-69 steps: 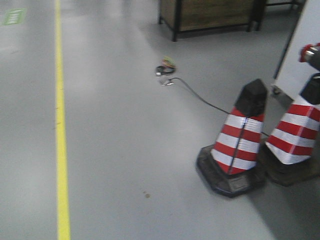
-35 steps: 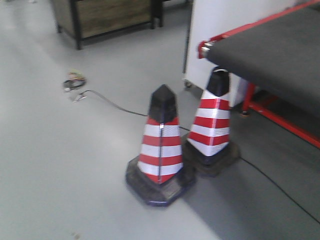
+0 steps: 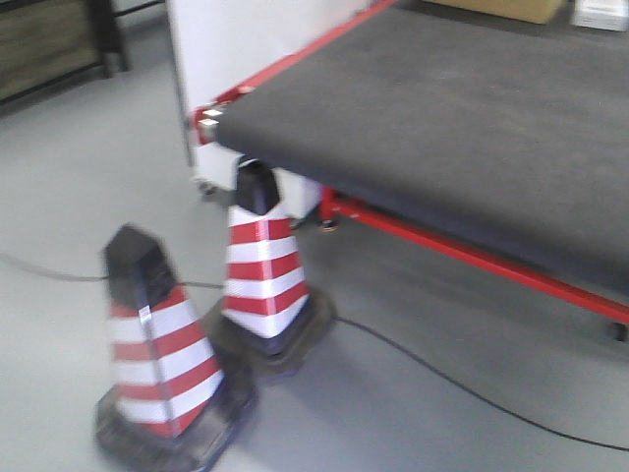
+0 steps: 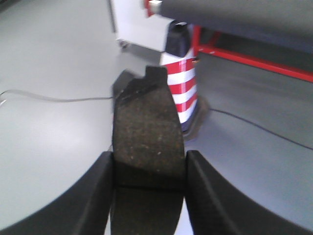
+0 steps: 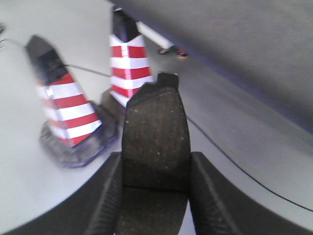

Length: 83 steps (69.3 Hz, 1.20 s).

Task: Move and align brake pads A on conveyor
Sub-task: 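Position both held brake pads above the dark conveyor belt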

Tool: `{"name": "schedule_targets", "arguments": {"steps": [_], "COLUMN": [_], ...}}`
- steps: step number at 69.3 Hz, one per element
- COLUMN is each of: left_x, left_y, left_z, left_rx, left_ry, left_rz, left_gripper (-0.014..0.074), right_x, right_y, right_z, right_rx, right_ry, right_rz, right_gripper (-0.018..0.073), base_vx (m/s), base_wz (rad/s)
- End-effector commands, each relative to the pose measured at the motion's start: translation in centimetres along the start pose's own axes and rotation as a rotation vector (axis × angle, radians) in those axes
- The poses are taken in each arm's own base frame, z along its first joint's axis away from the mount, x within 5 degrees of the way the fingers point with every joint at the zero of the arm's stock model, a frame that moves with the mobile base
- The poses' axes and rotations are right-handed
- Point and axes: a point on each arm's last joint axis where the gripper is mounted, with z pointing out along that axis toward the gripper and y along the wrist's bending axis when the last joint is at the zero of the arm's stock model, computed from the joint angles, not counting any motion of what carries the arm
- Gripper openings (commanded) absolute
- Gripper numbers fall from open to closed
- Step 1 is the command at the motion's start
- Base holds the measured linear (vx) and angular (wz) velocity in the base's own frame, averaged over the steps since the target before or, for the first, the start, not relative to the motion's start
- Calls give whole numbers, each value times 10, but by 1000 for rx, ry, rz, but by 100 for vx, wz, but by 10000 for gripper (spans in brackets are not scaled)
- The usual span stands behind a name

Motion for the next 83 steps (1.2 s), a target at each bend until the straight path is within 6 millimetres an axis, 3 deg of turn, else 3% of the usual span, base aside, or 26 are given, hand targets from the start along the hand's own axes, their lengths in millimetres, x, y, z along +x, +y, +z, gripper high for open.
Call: {"name": "schedule_targets", "arguments": {"steps": [1,45,83], "left_x": [-13,-13,-13], "left_y": [0,0,0], "left_z": [-5,-5,-5], "left_rx": [4,4,4], "left_ry": [-106,-106,-106], "left_rz": [-5,-5,-5], "left_gripper": [-6,-6,-6], "right_x": [-14,-14,-14], "right_y": [-1,-1,-1], "right_z": [-6,-6,-6], "right_rx": [12,12,13], "right_ry": [-109,-109,-110], "right_rz": [-10,-10,-10], "right_gripper": [-6,-6,-6], "base_vx": [30,34,41], "base_wz": [-59,-62,-22]}}
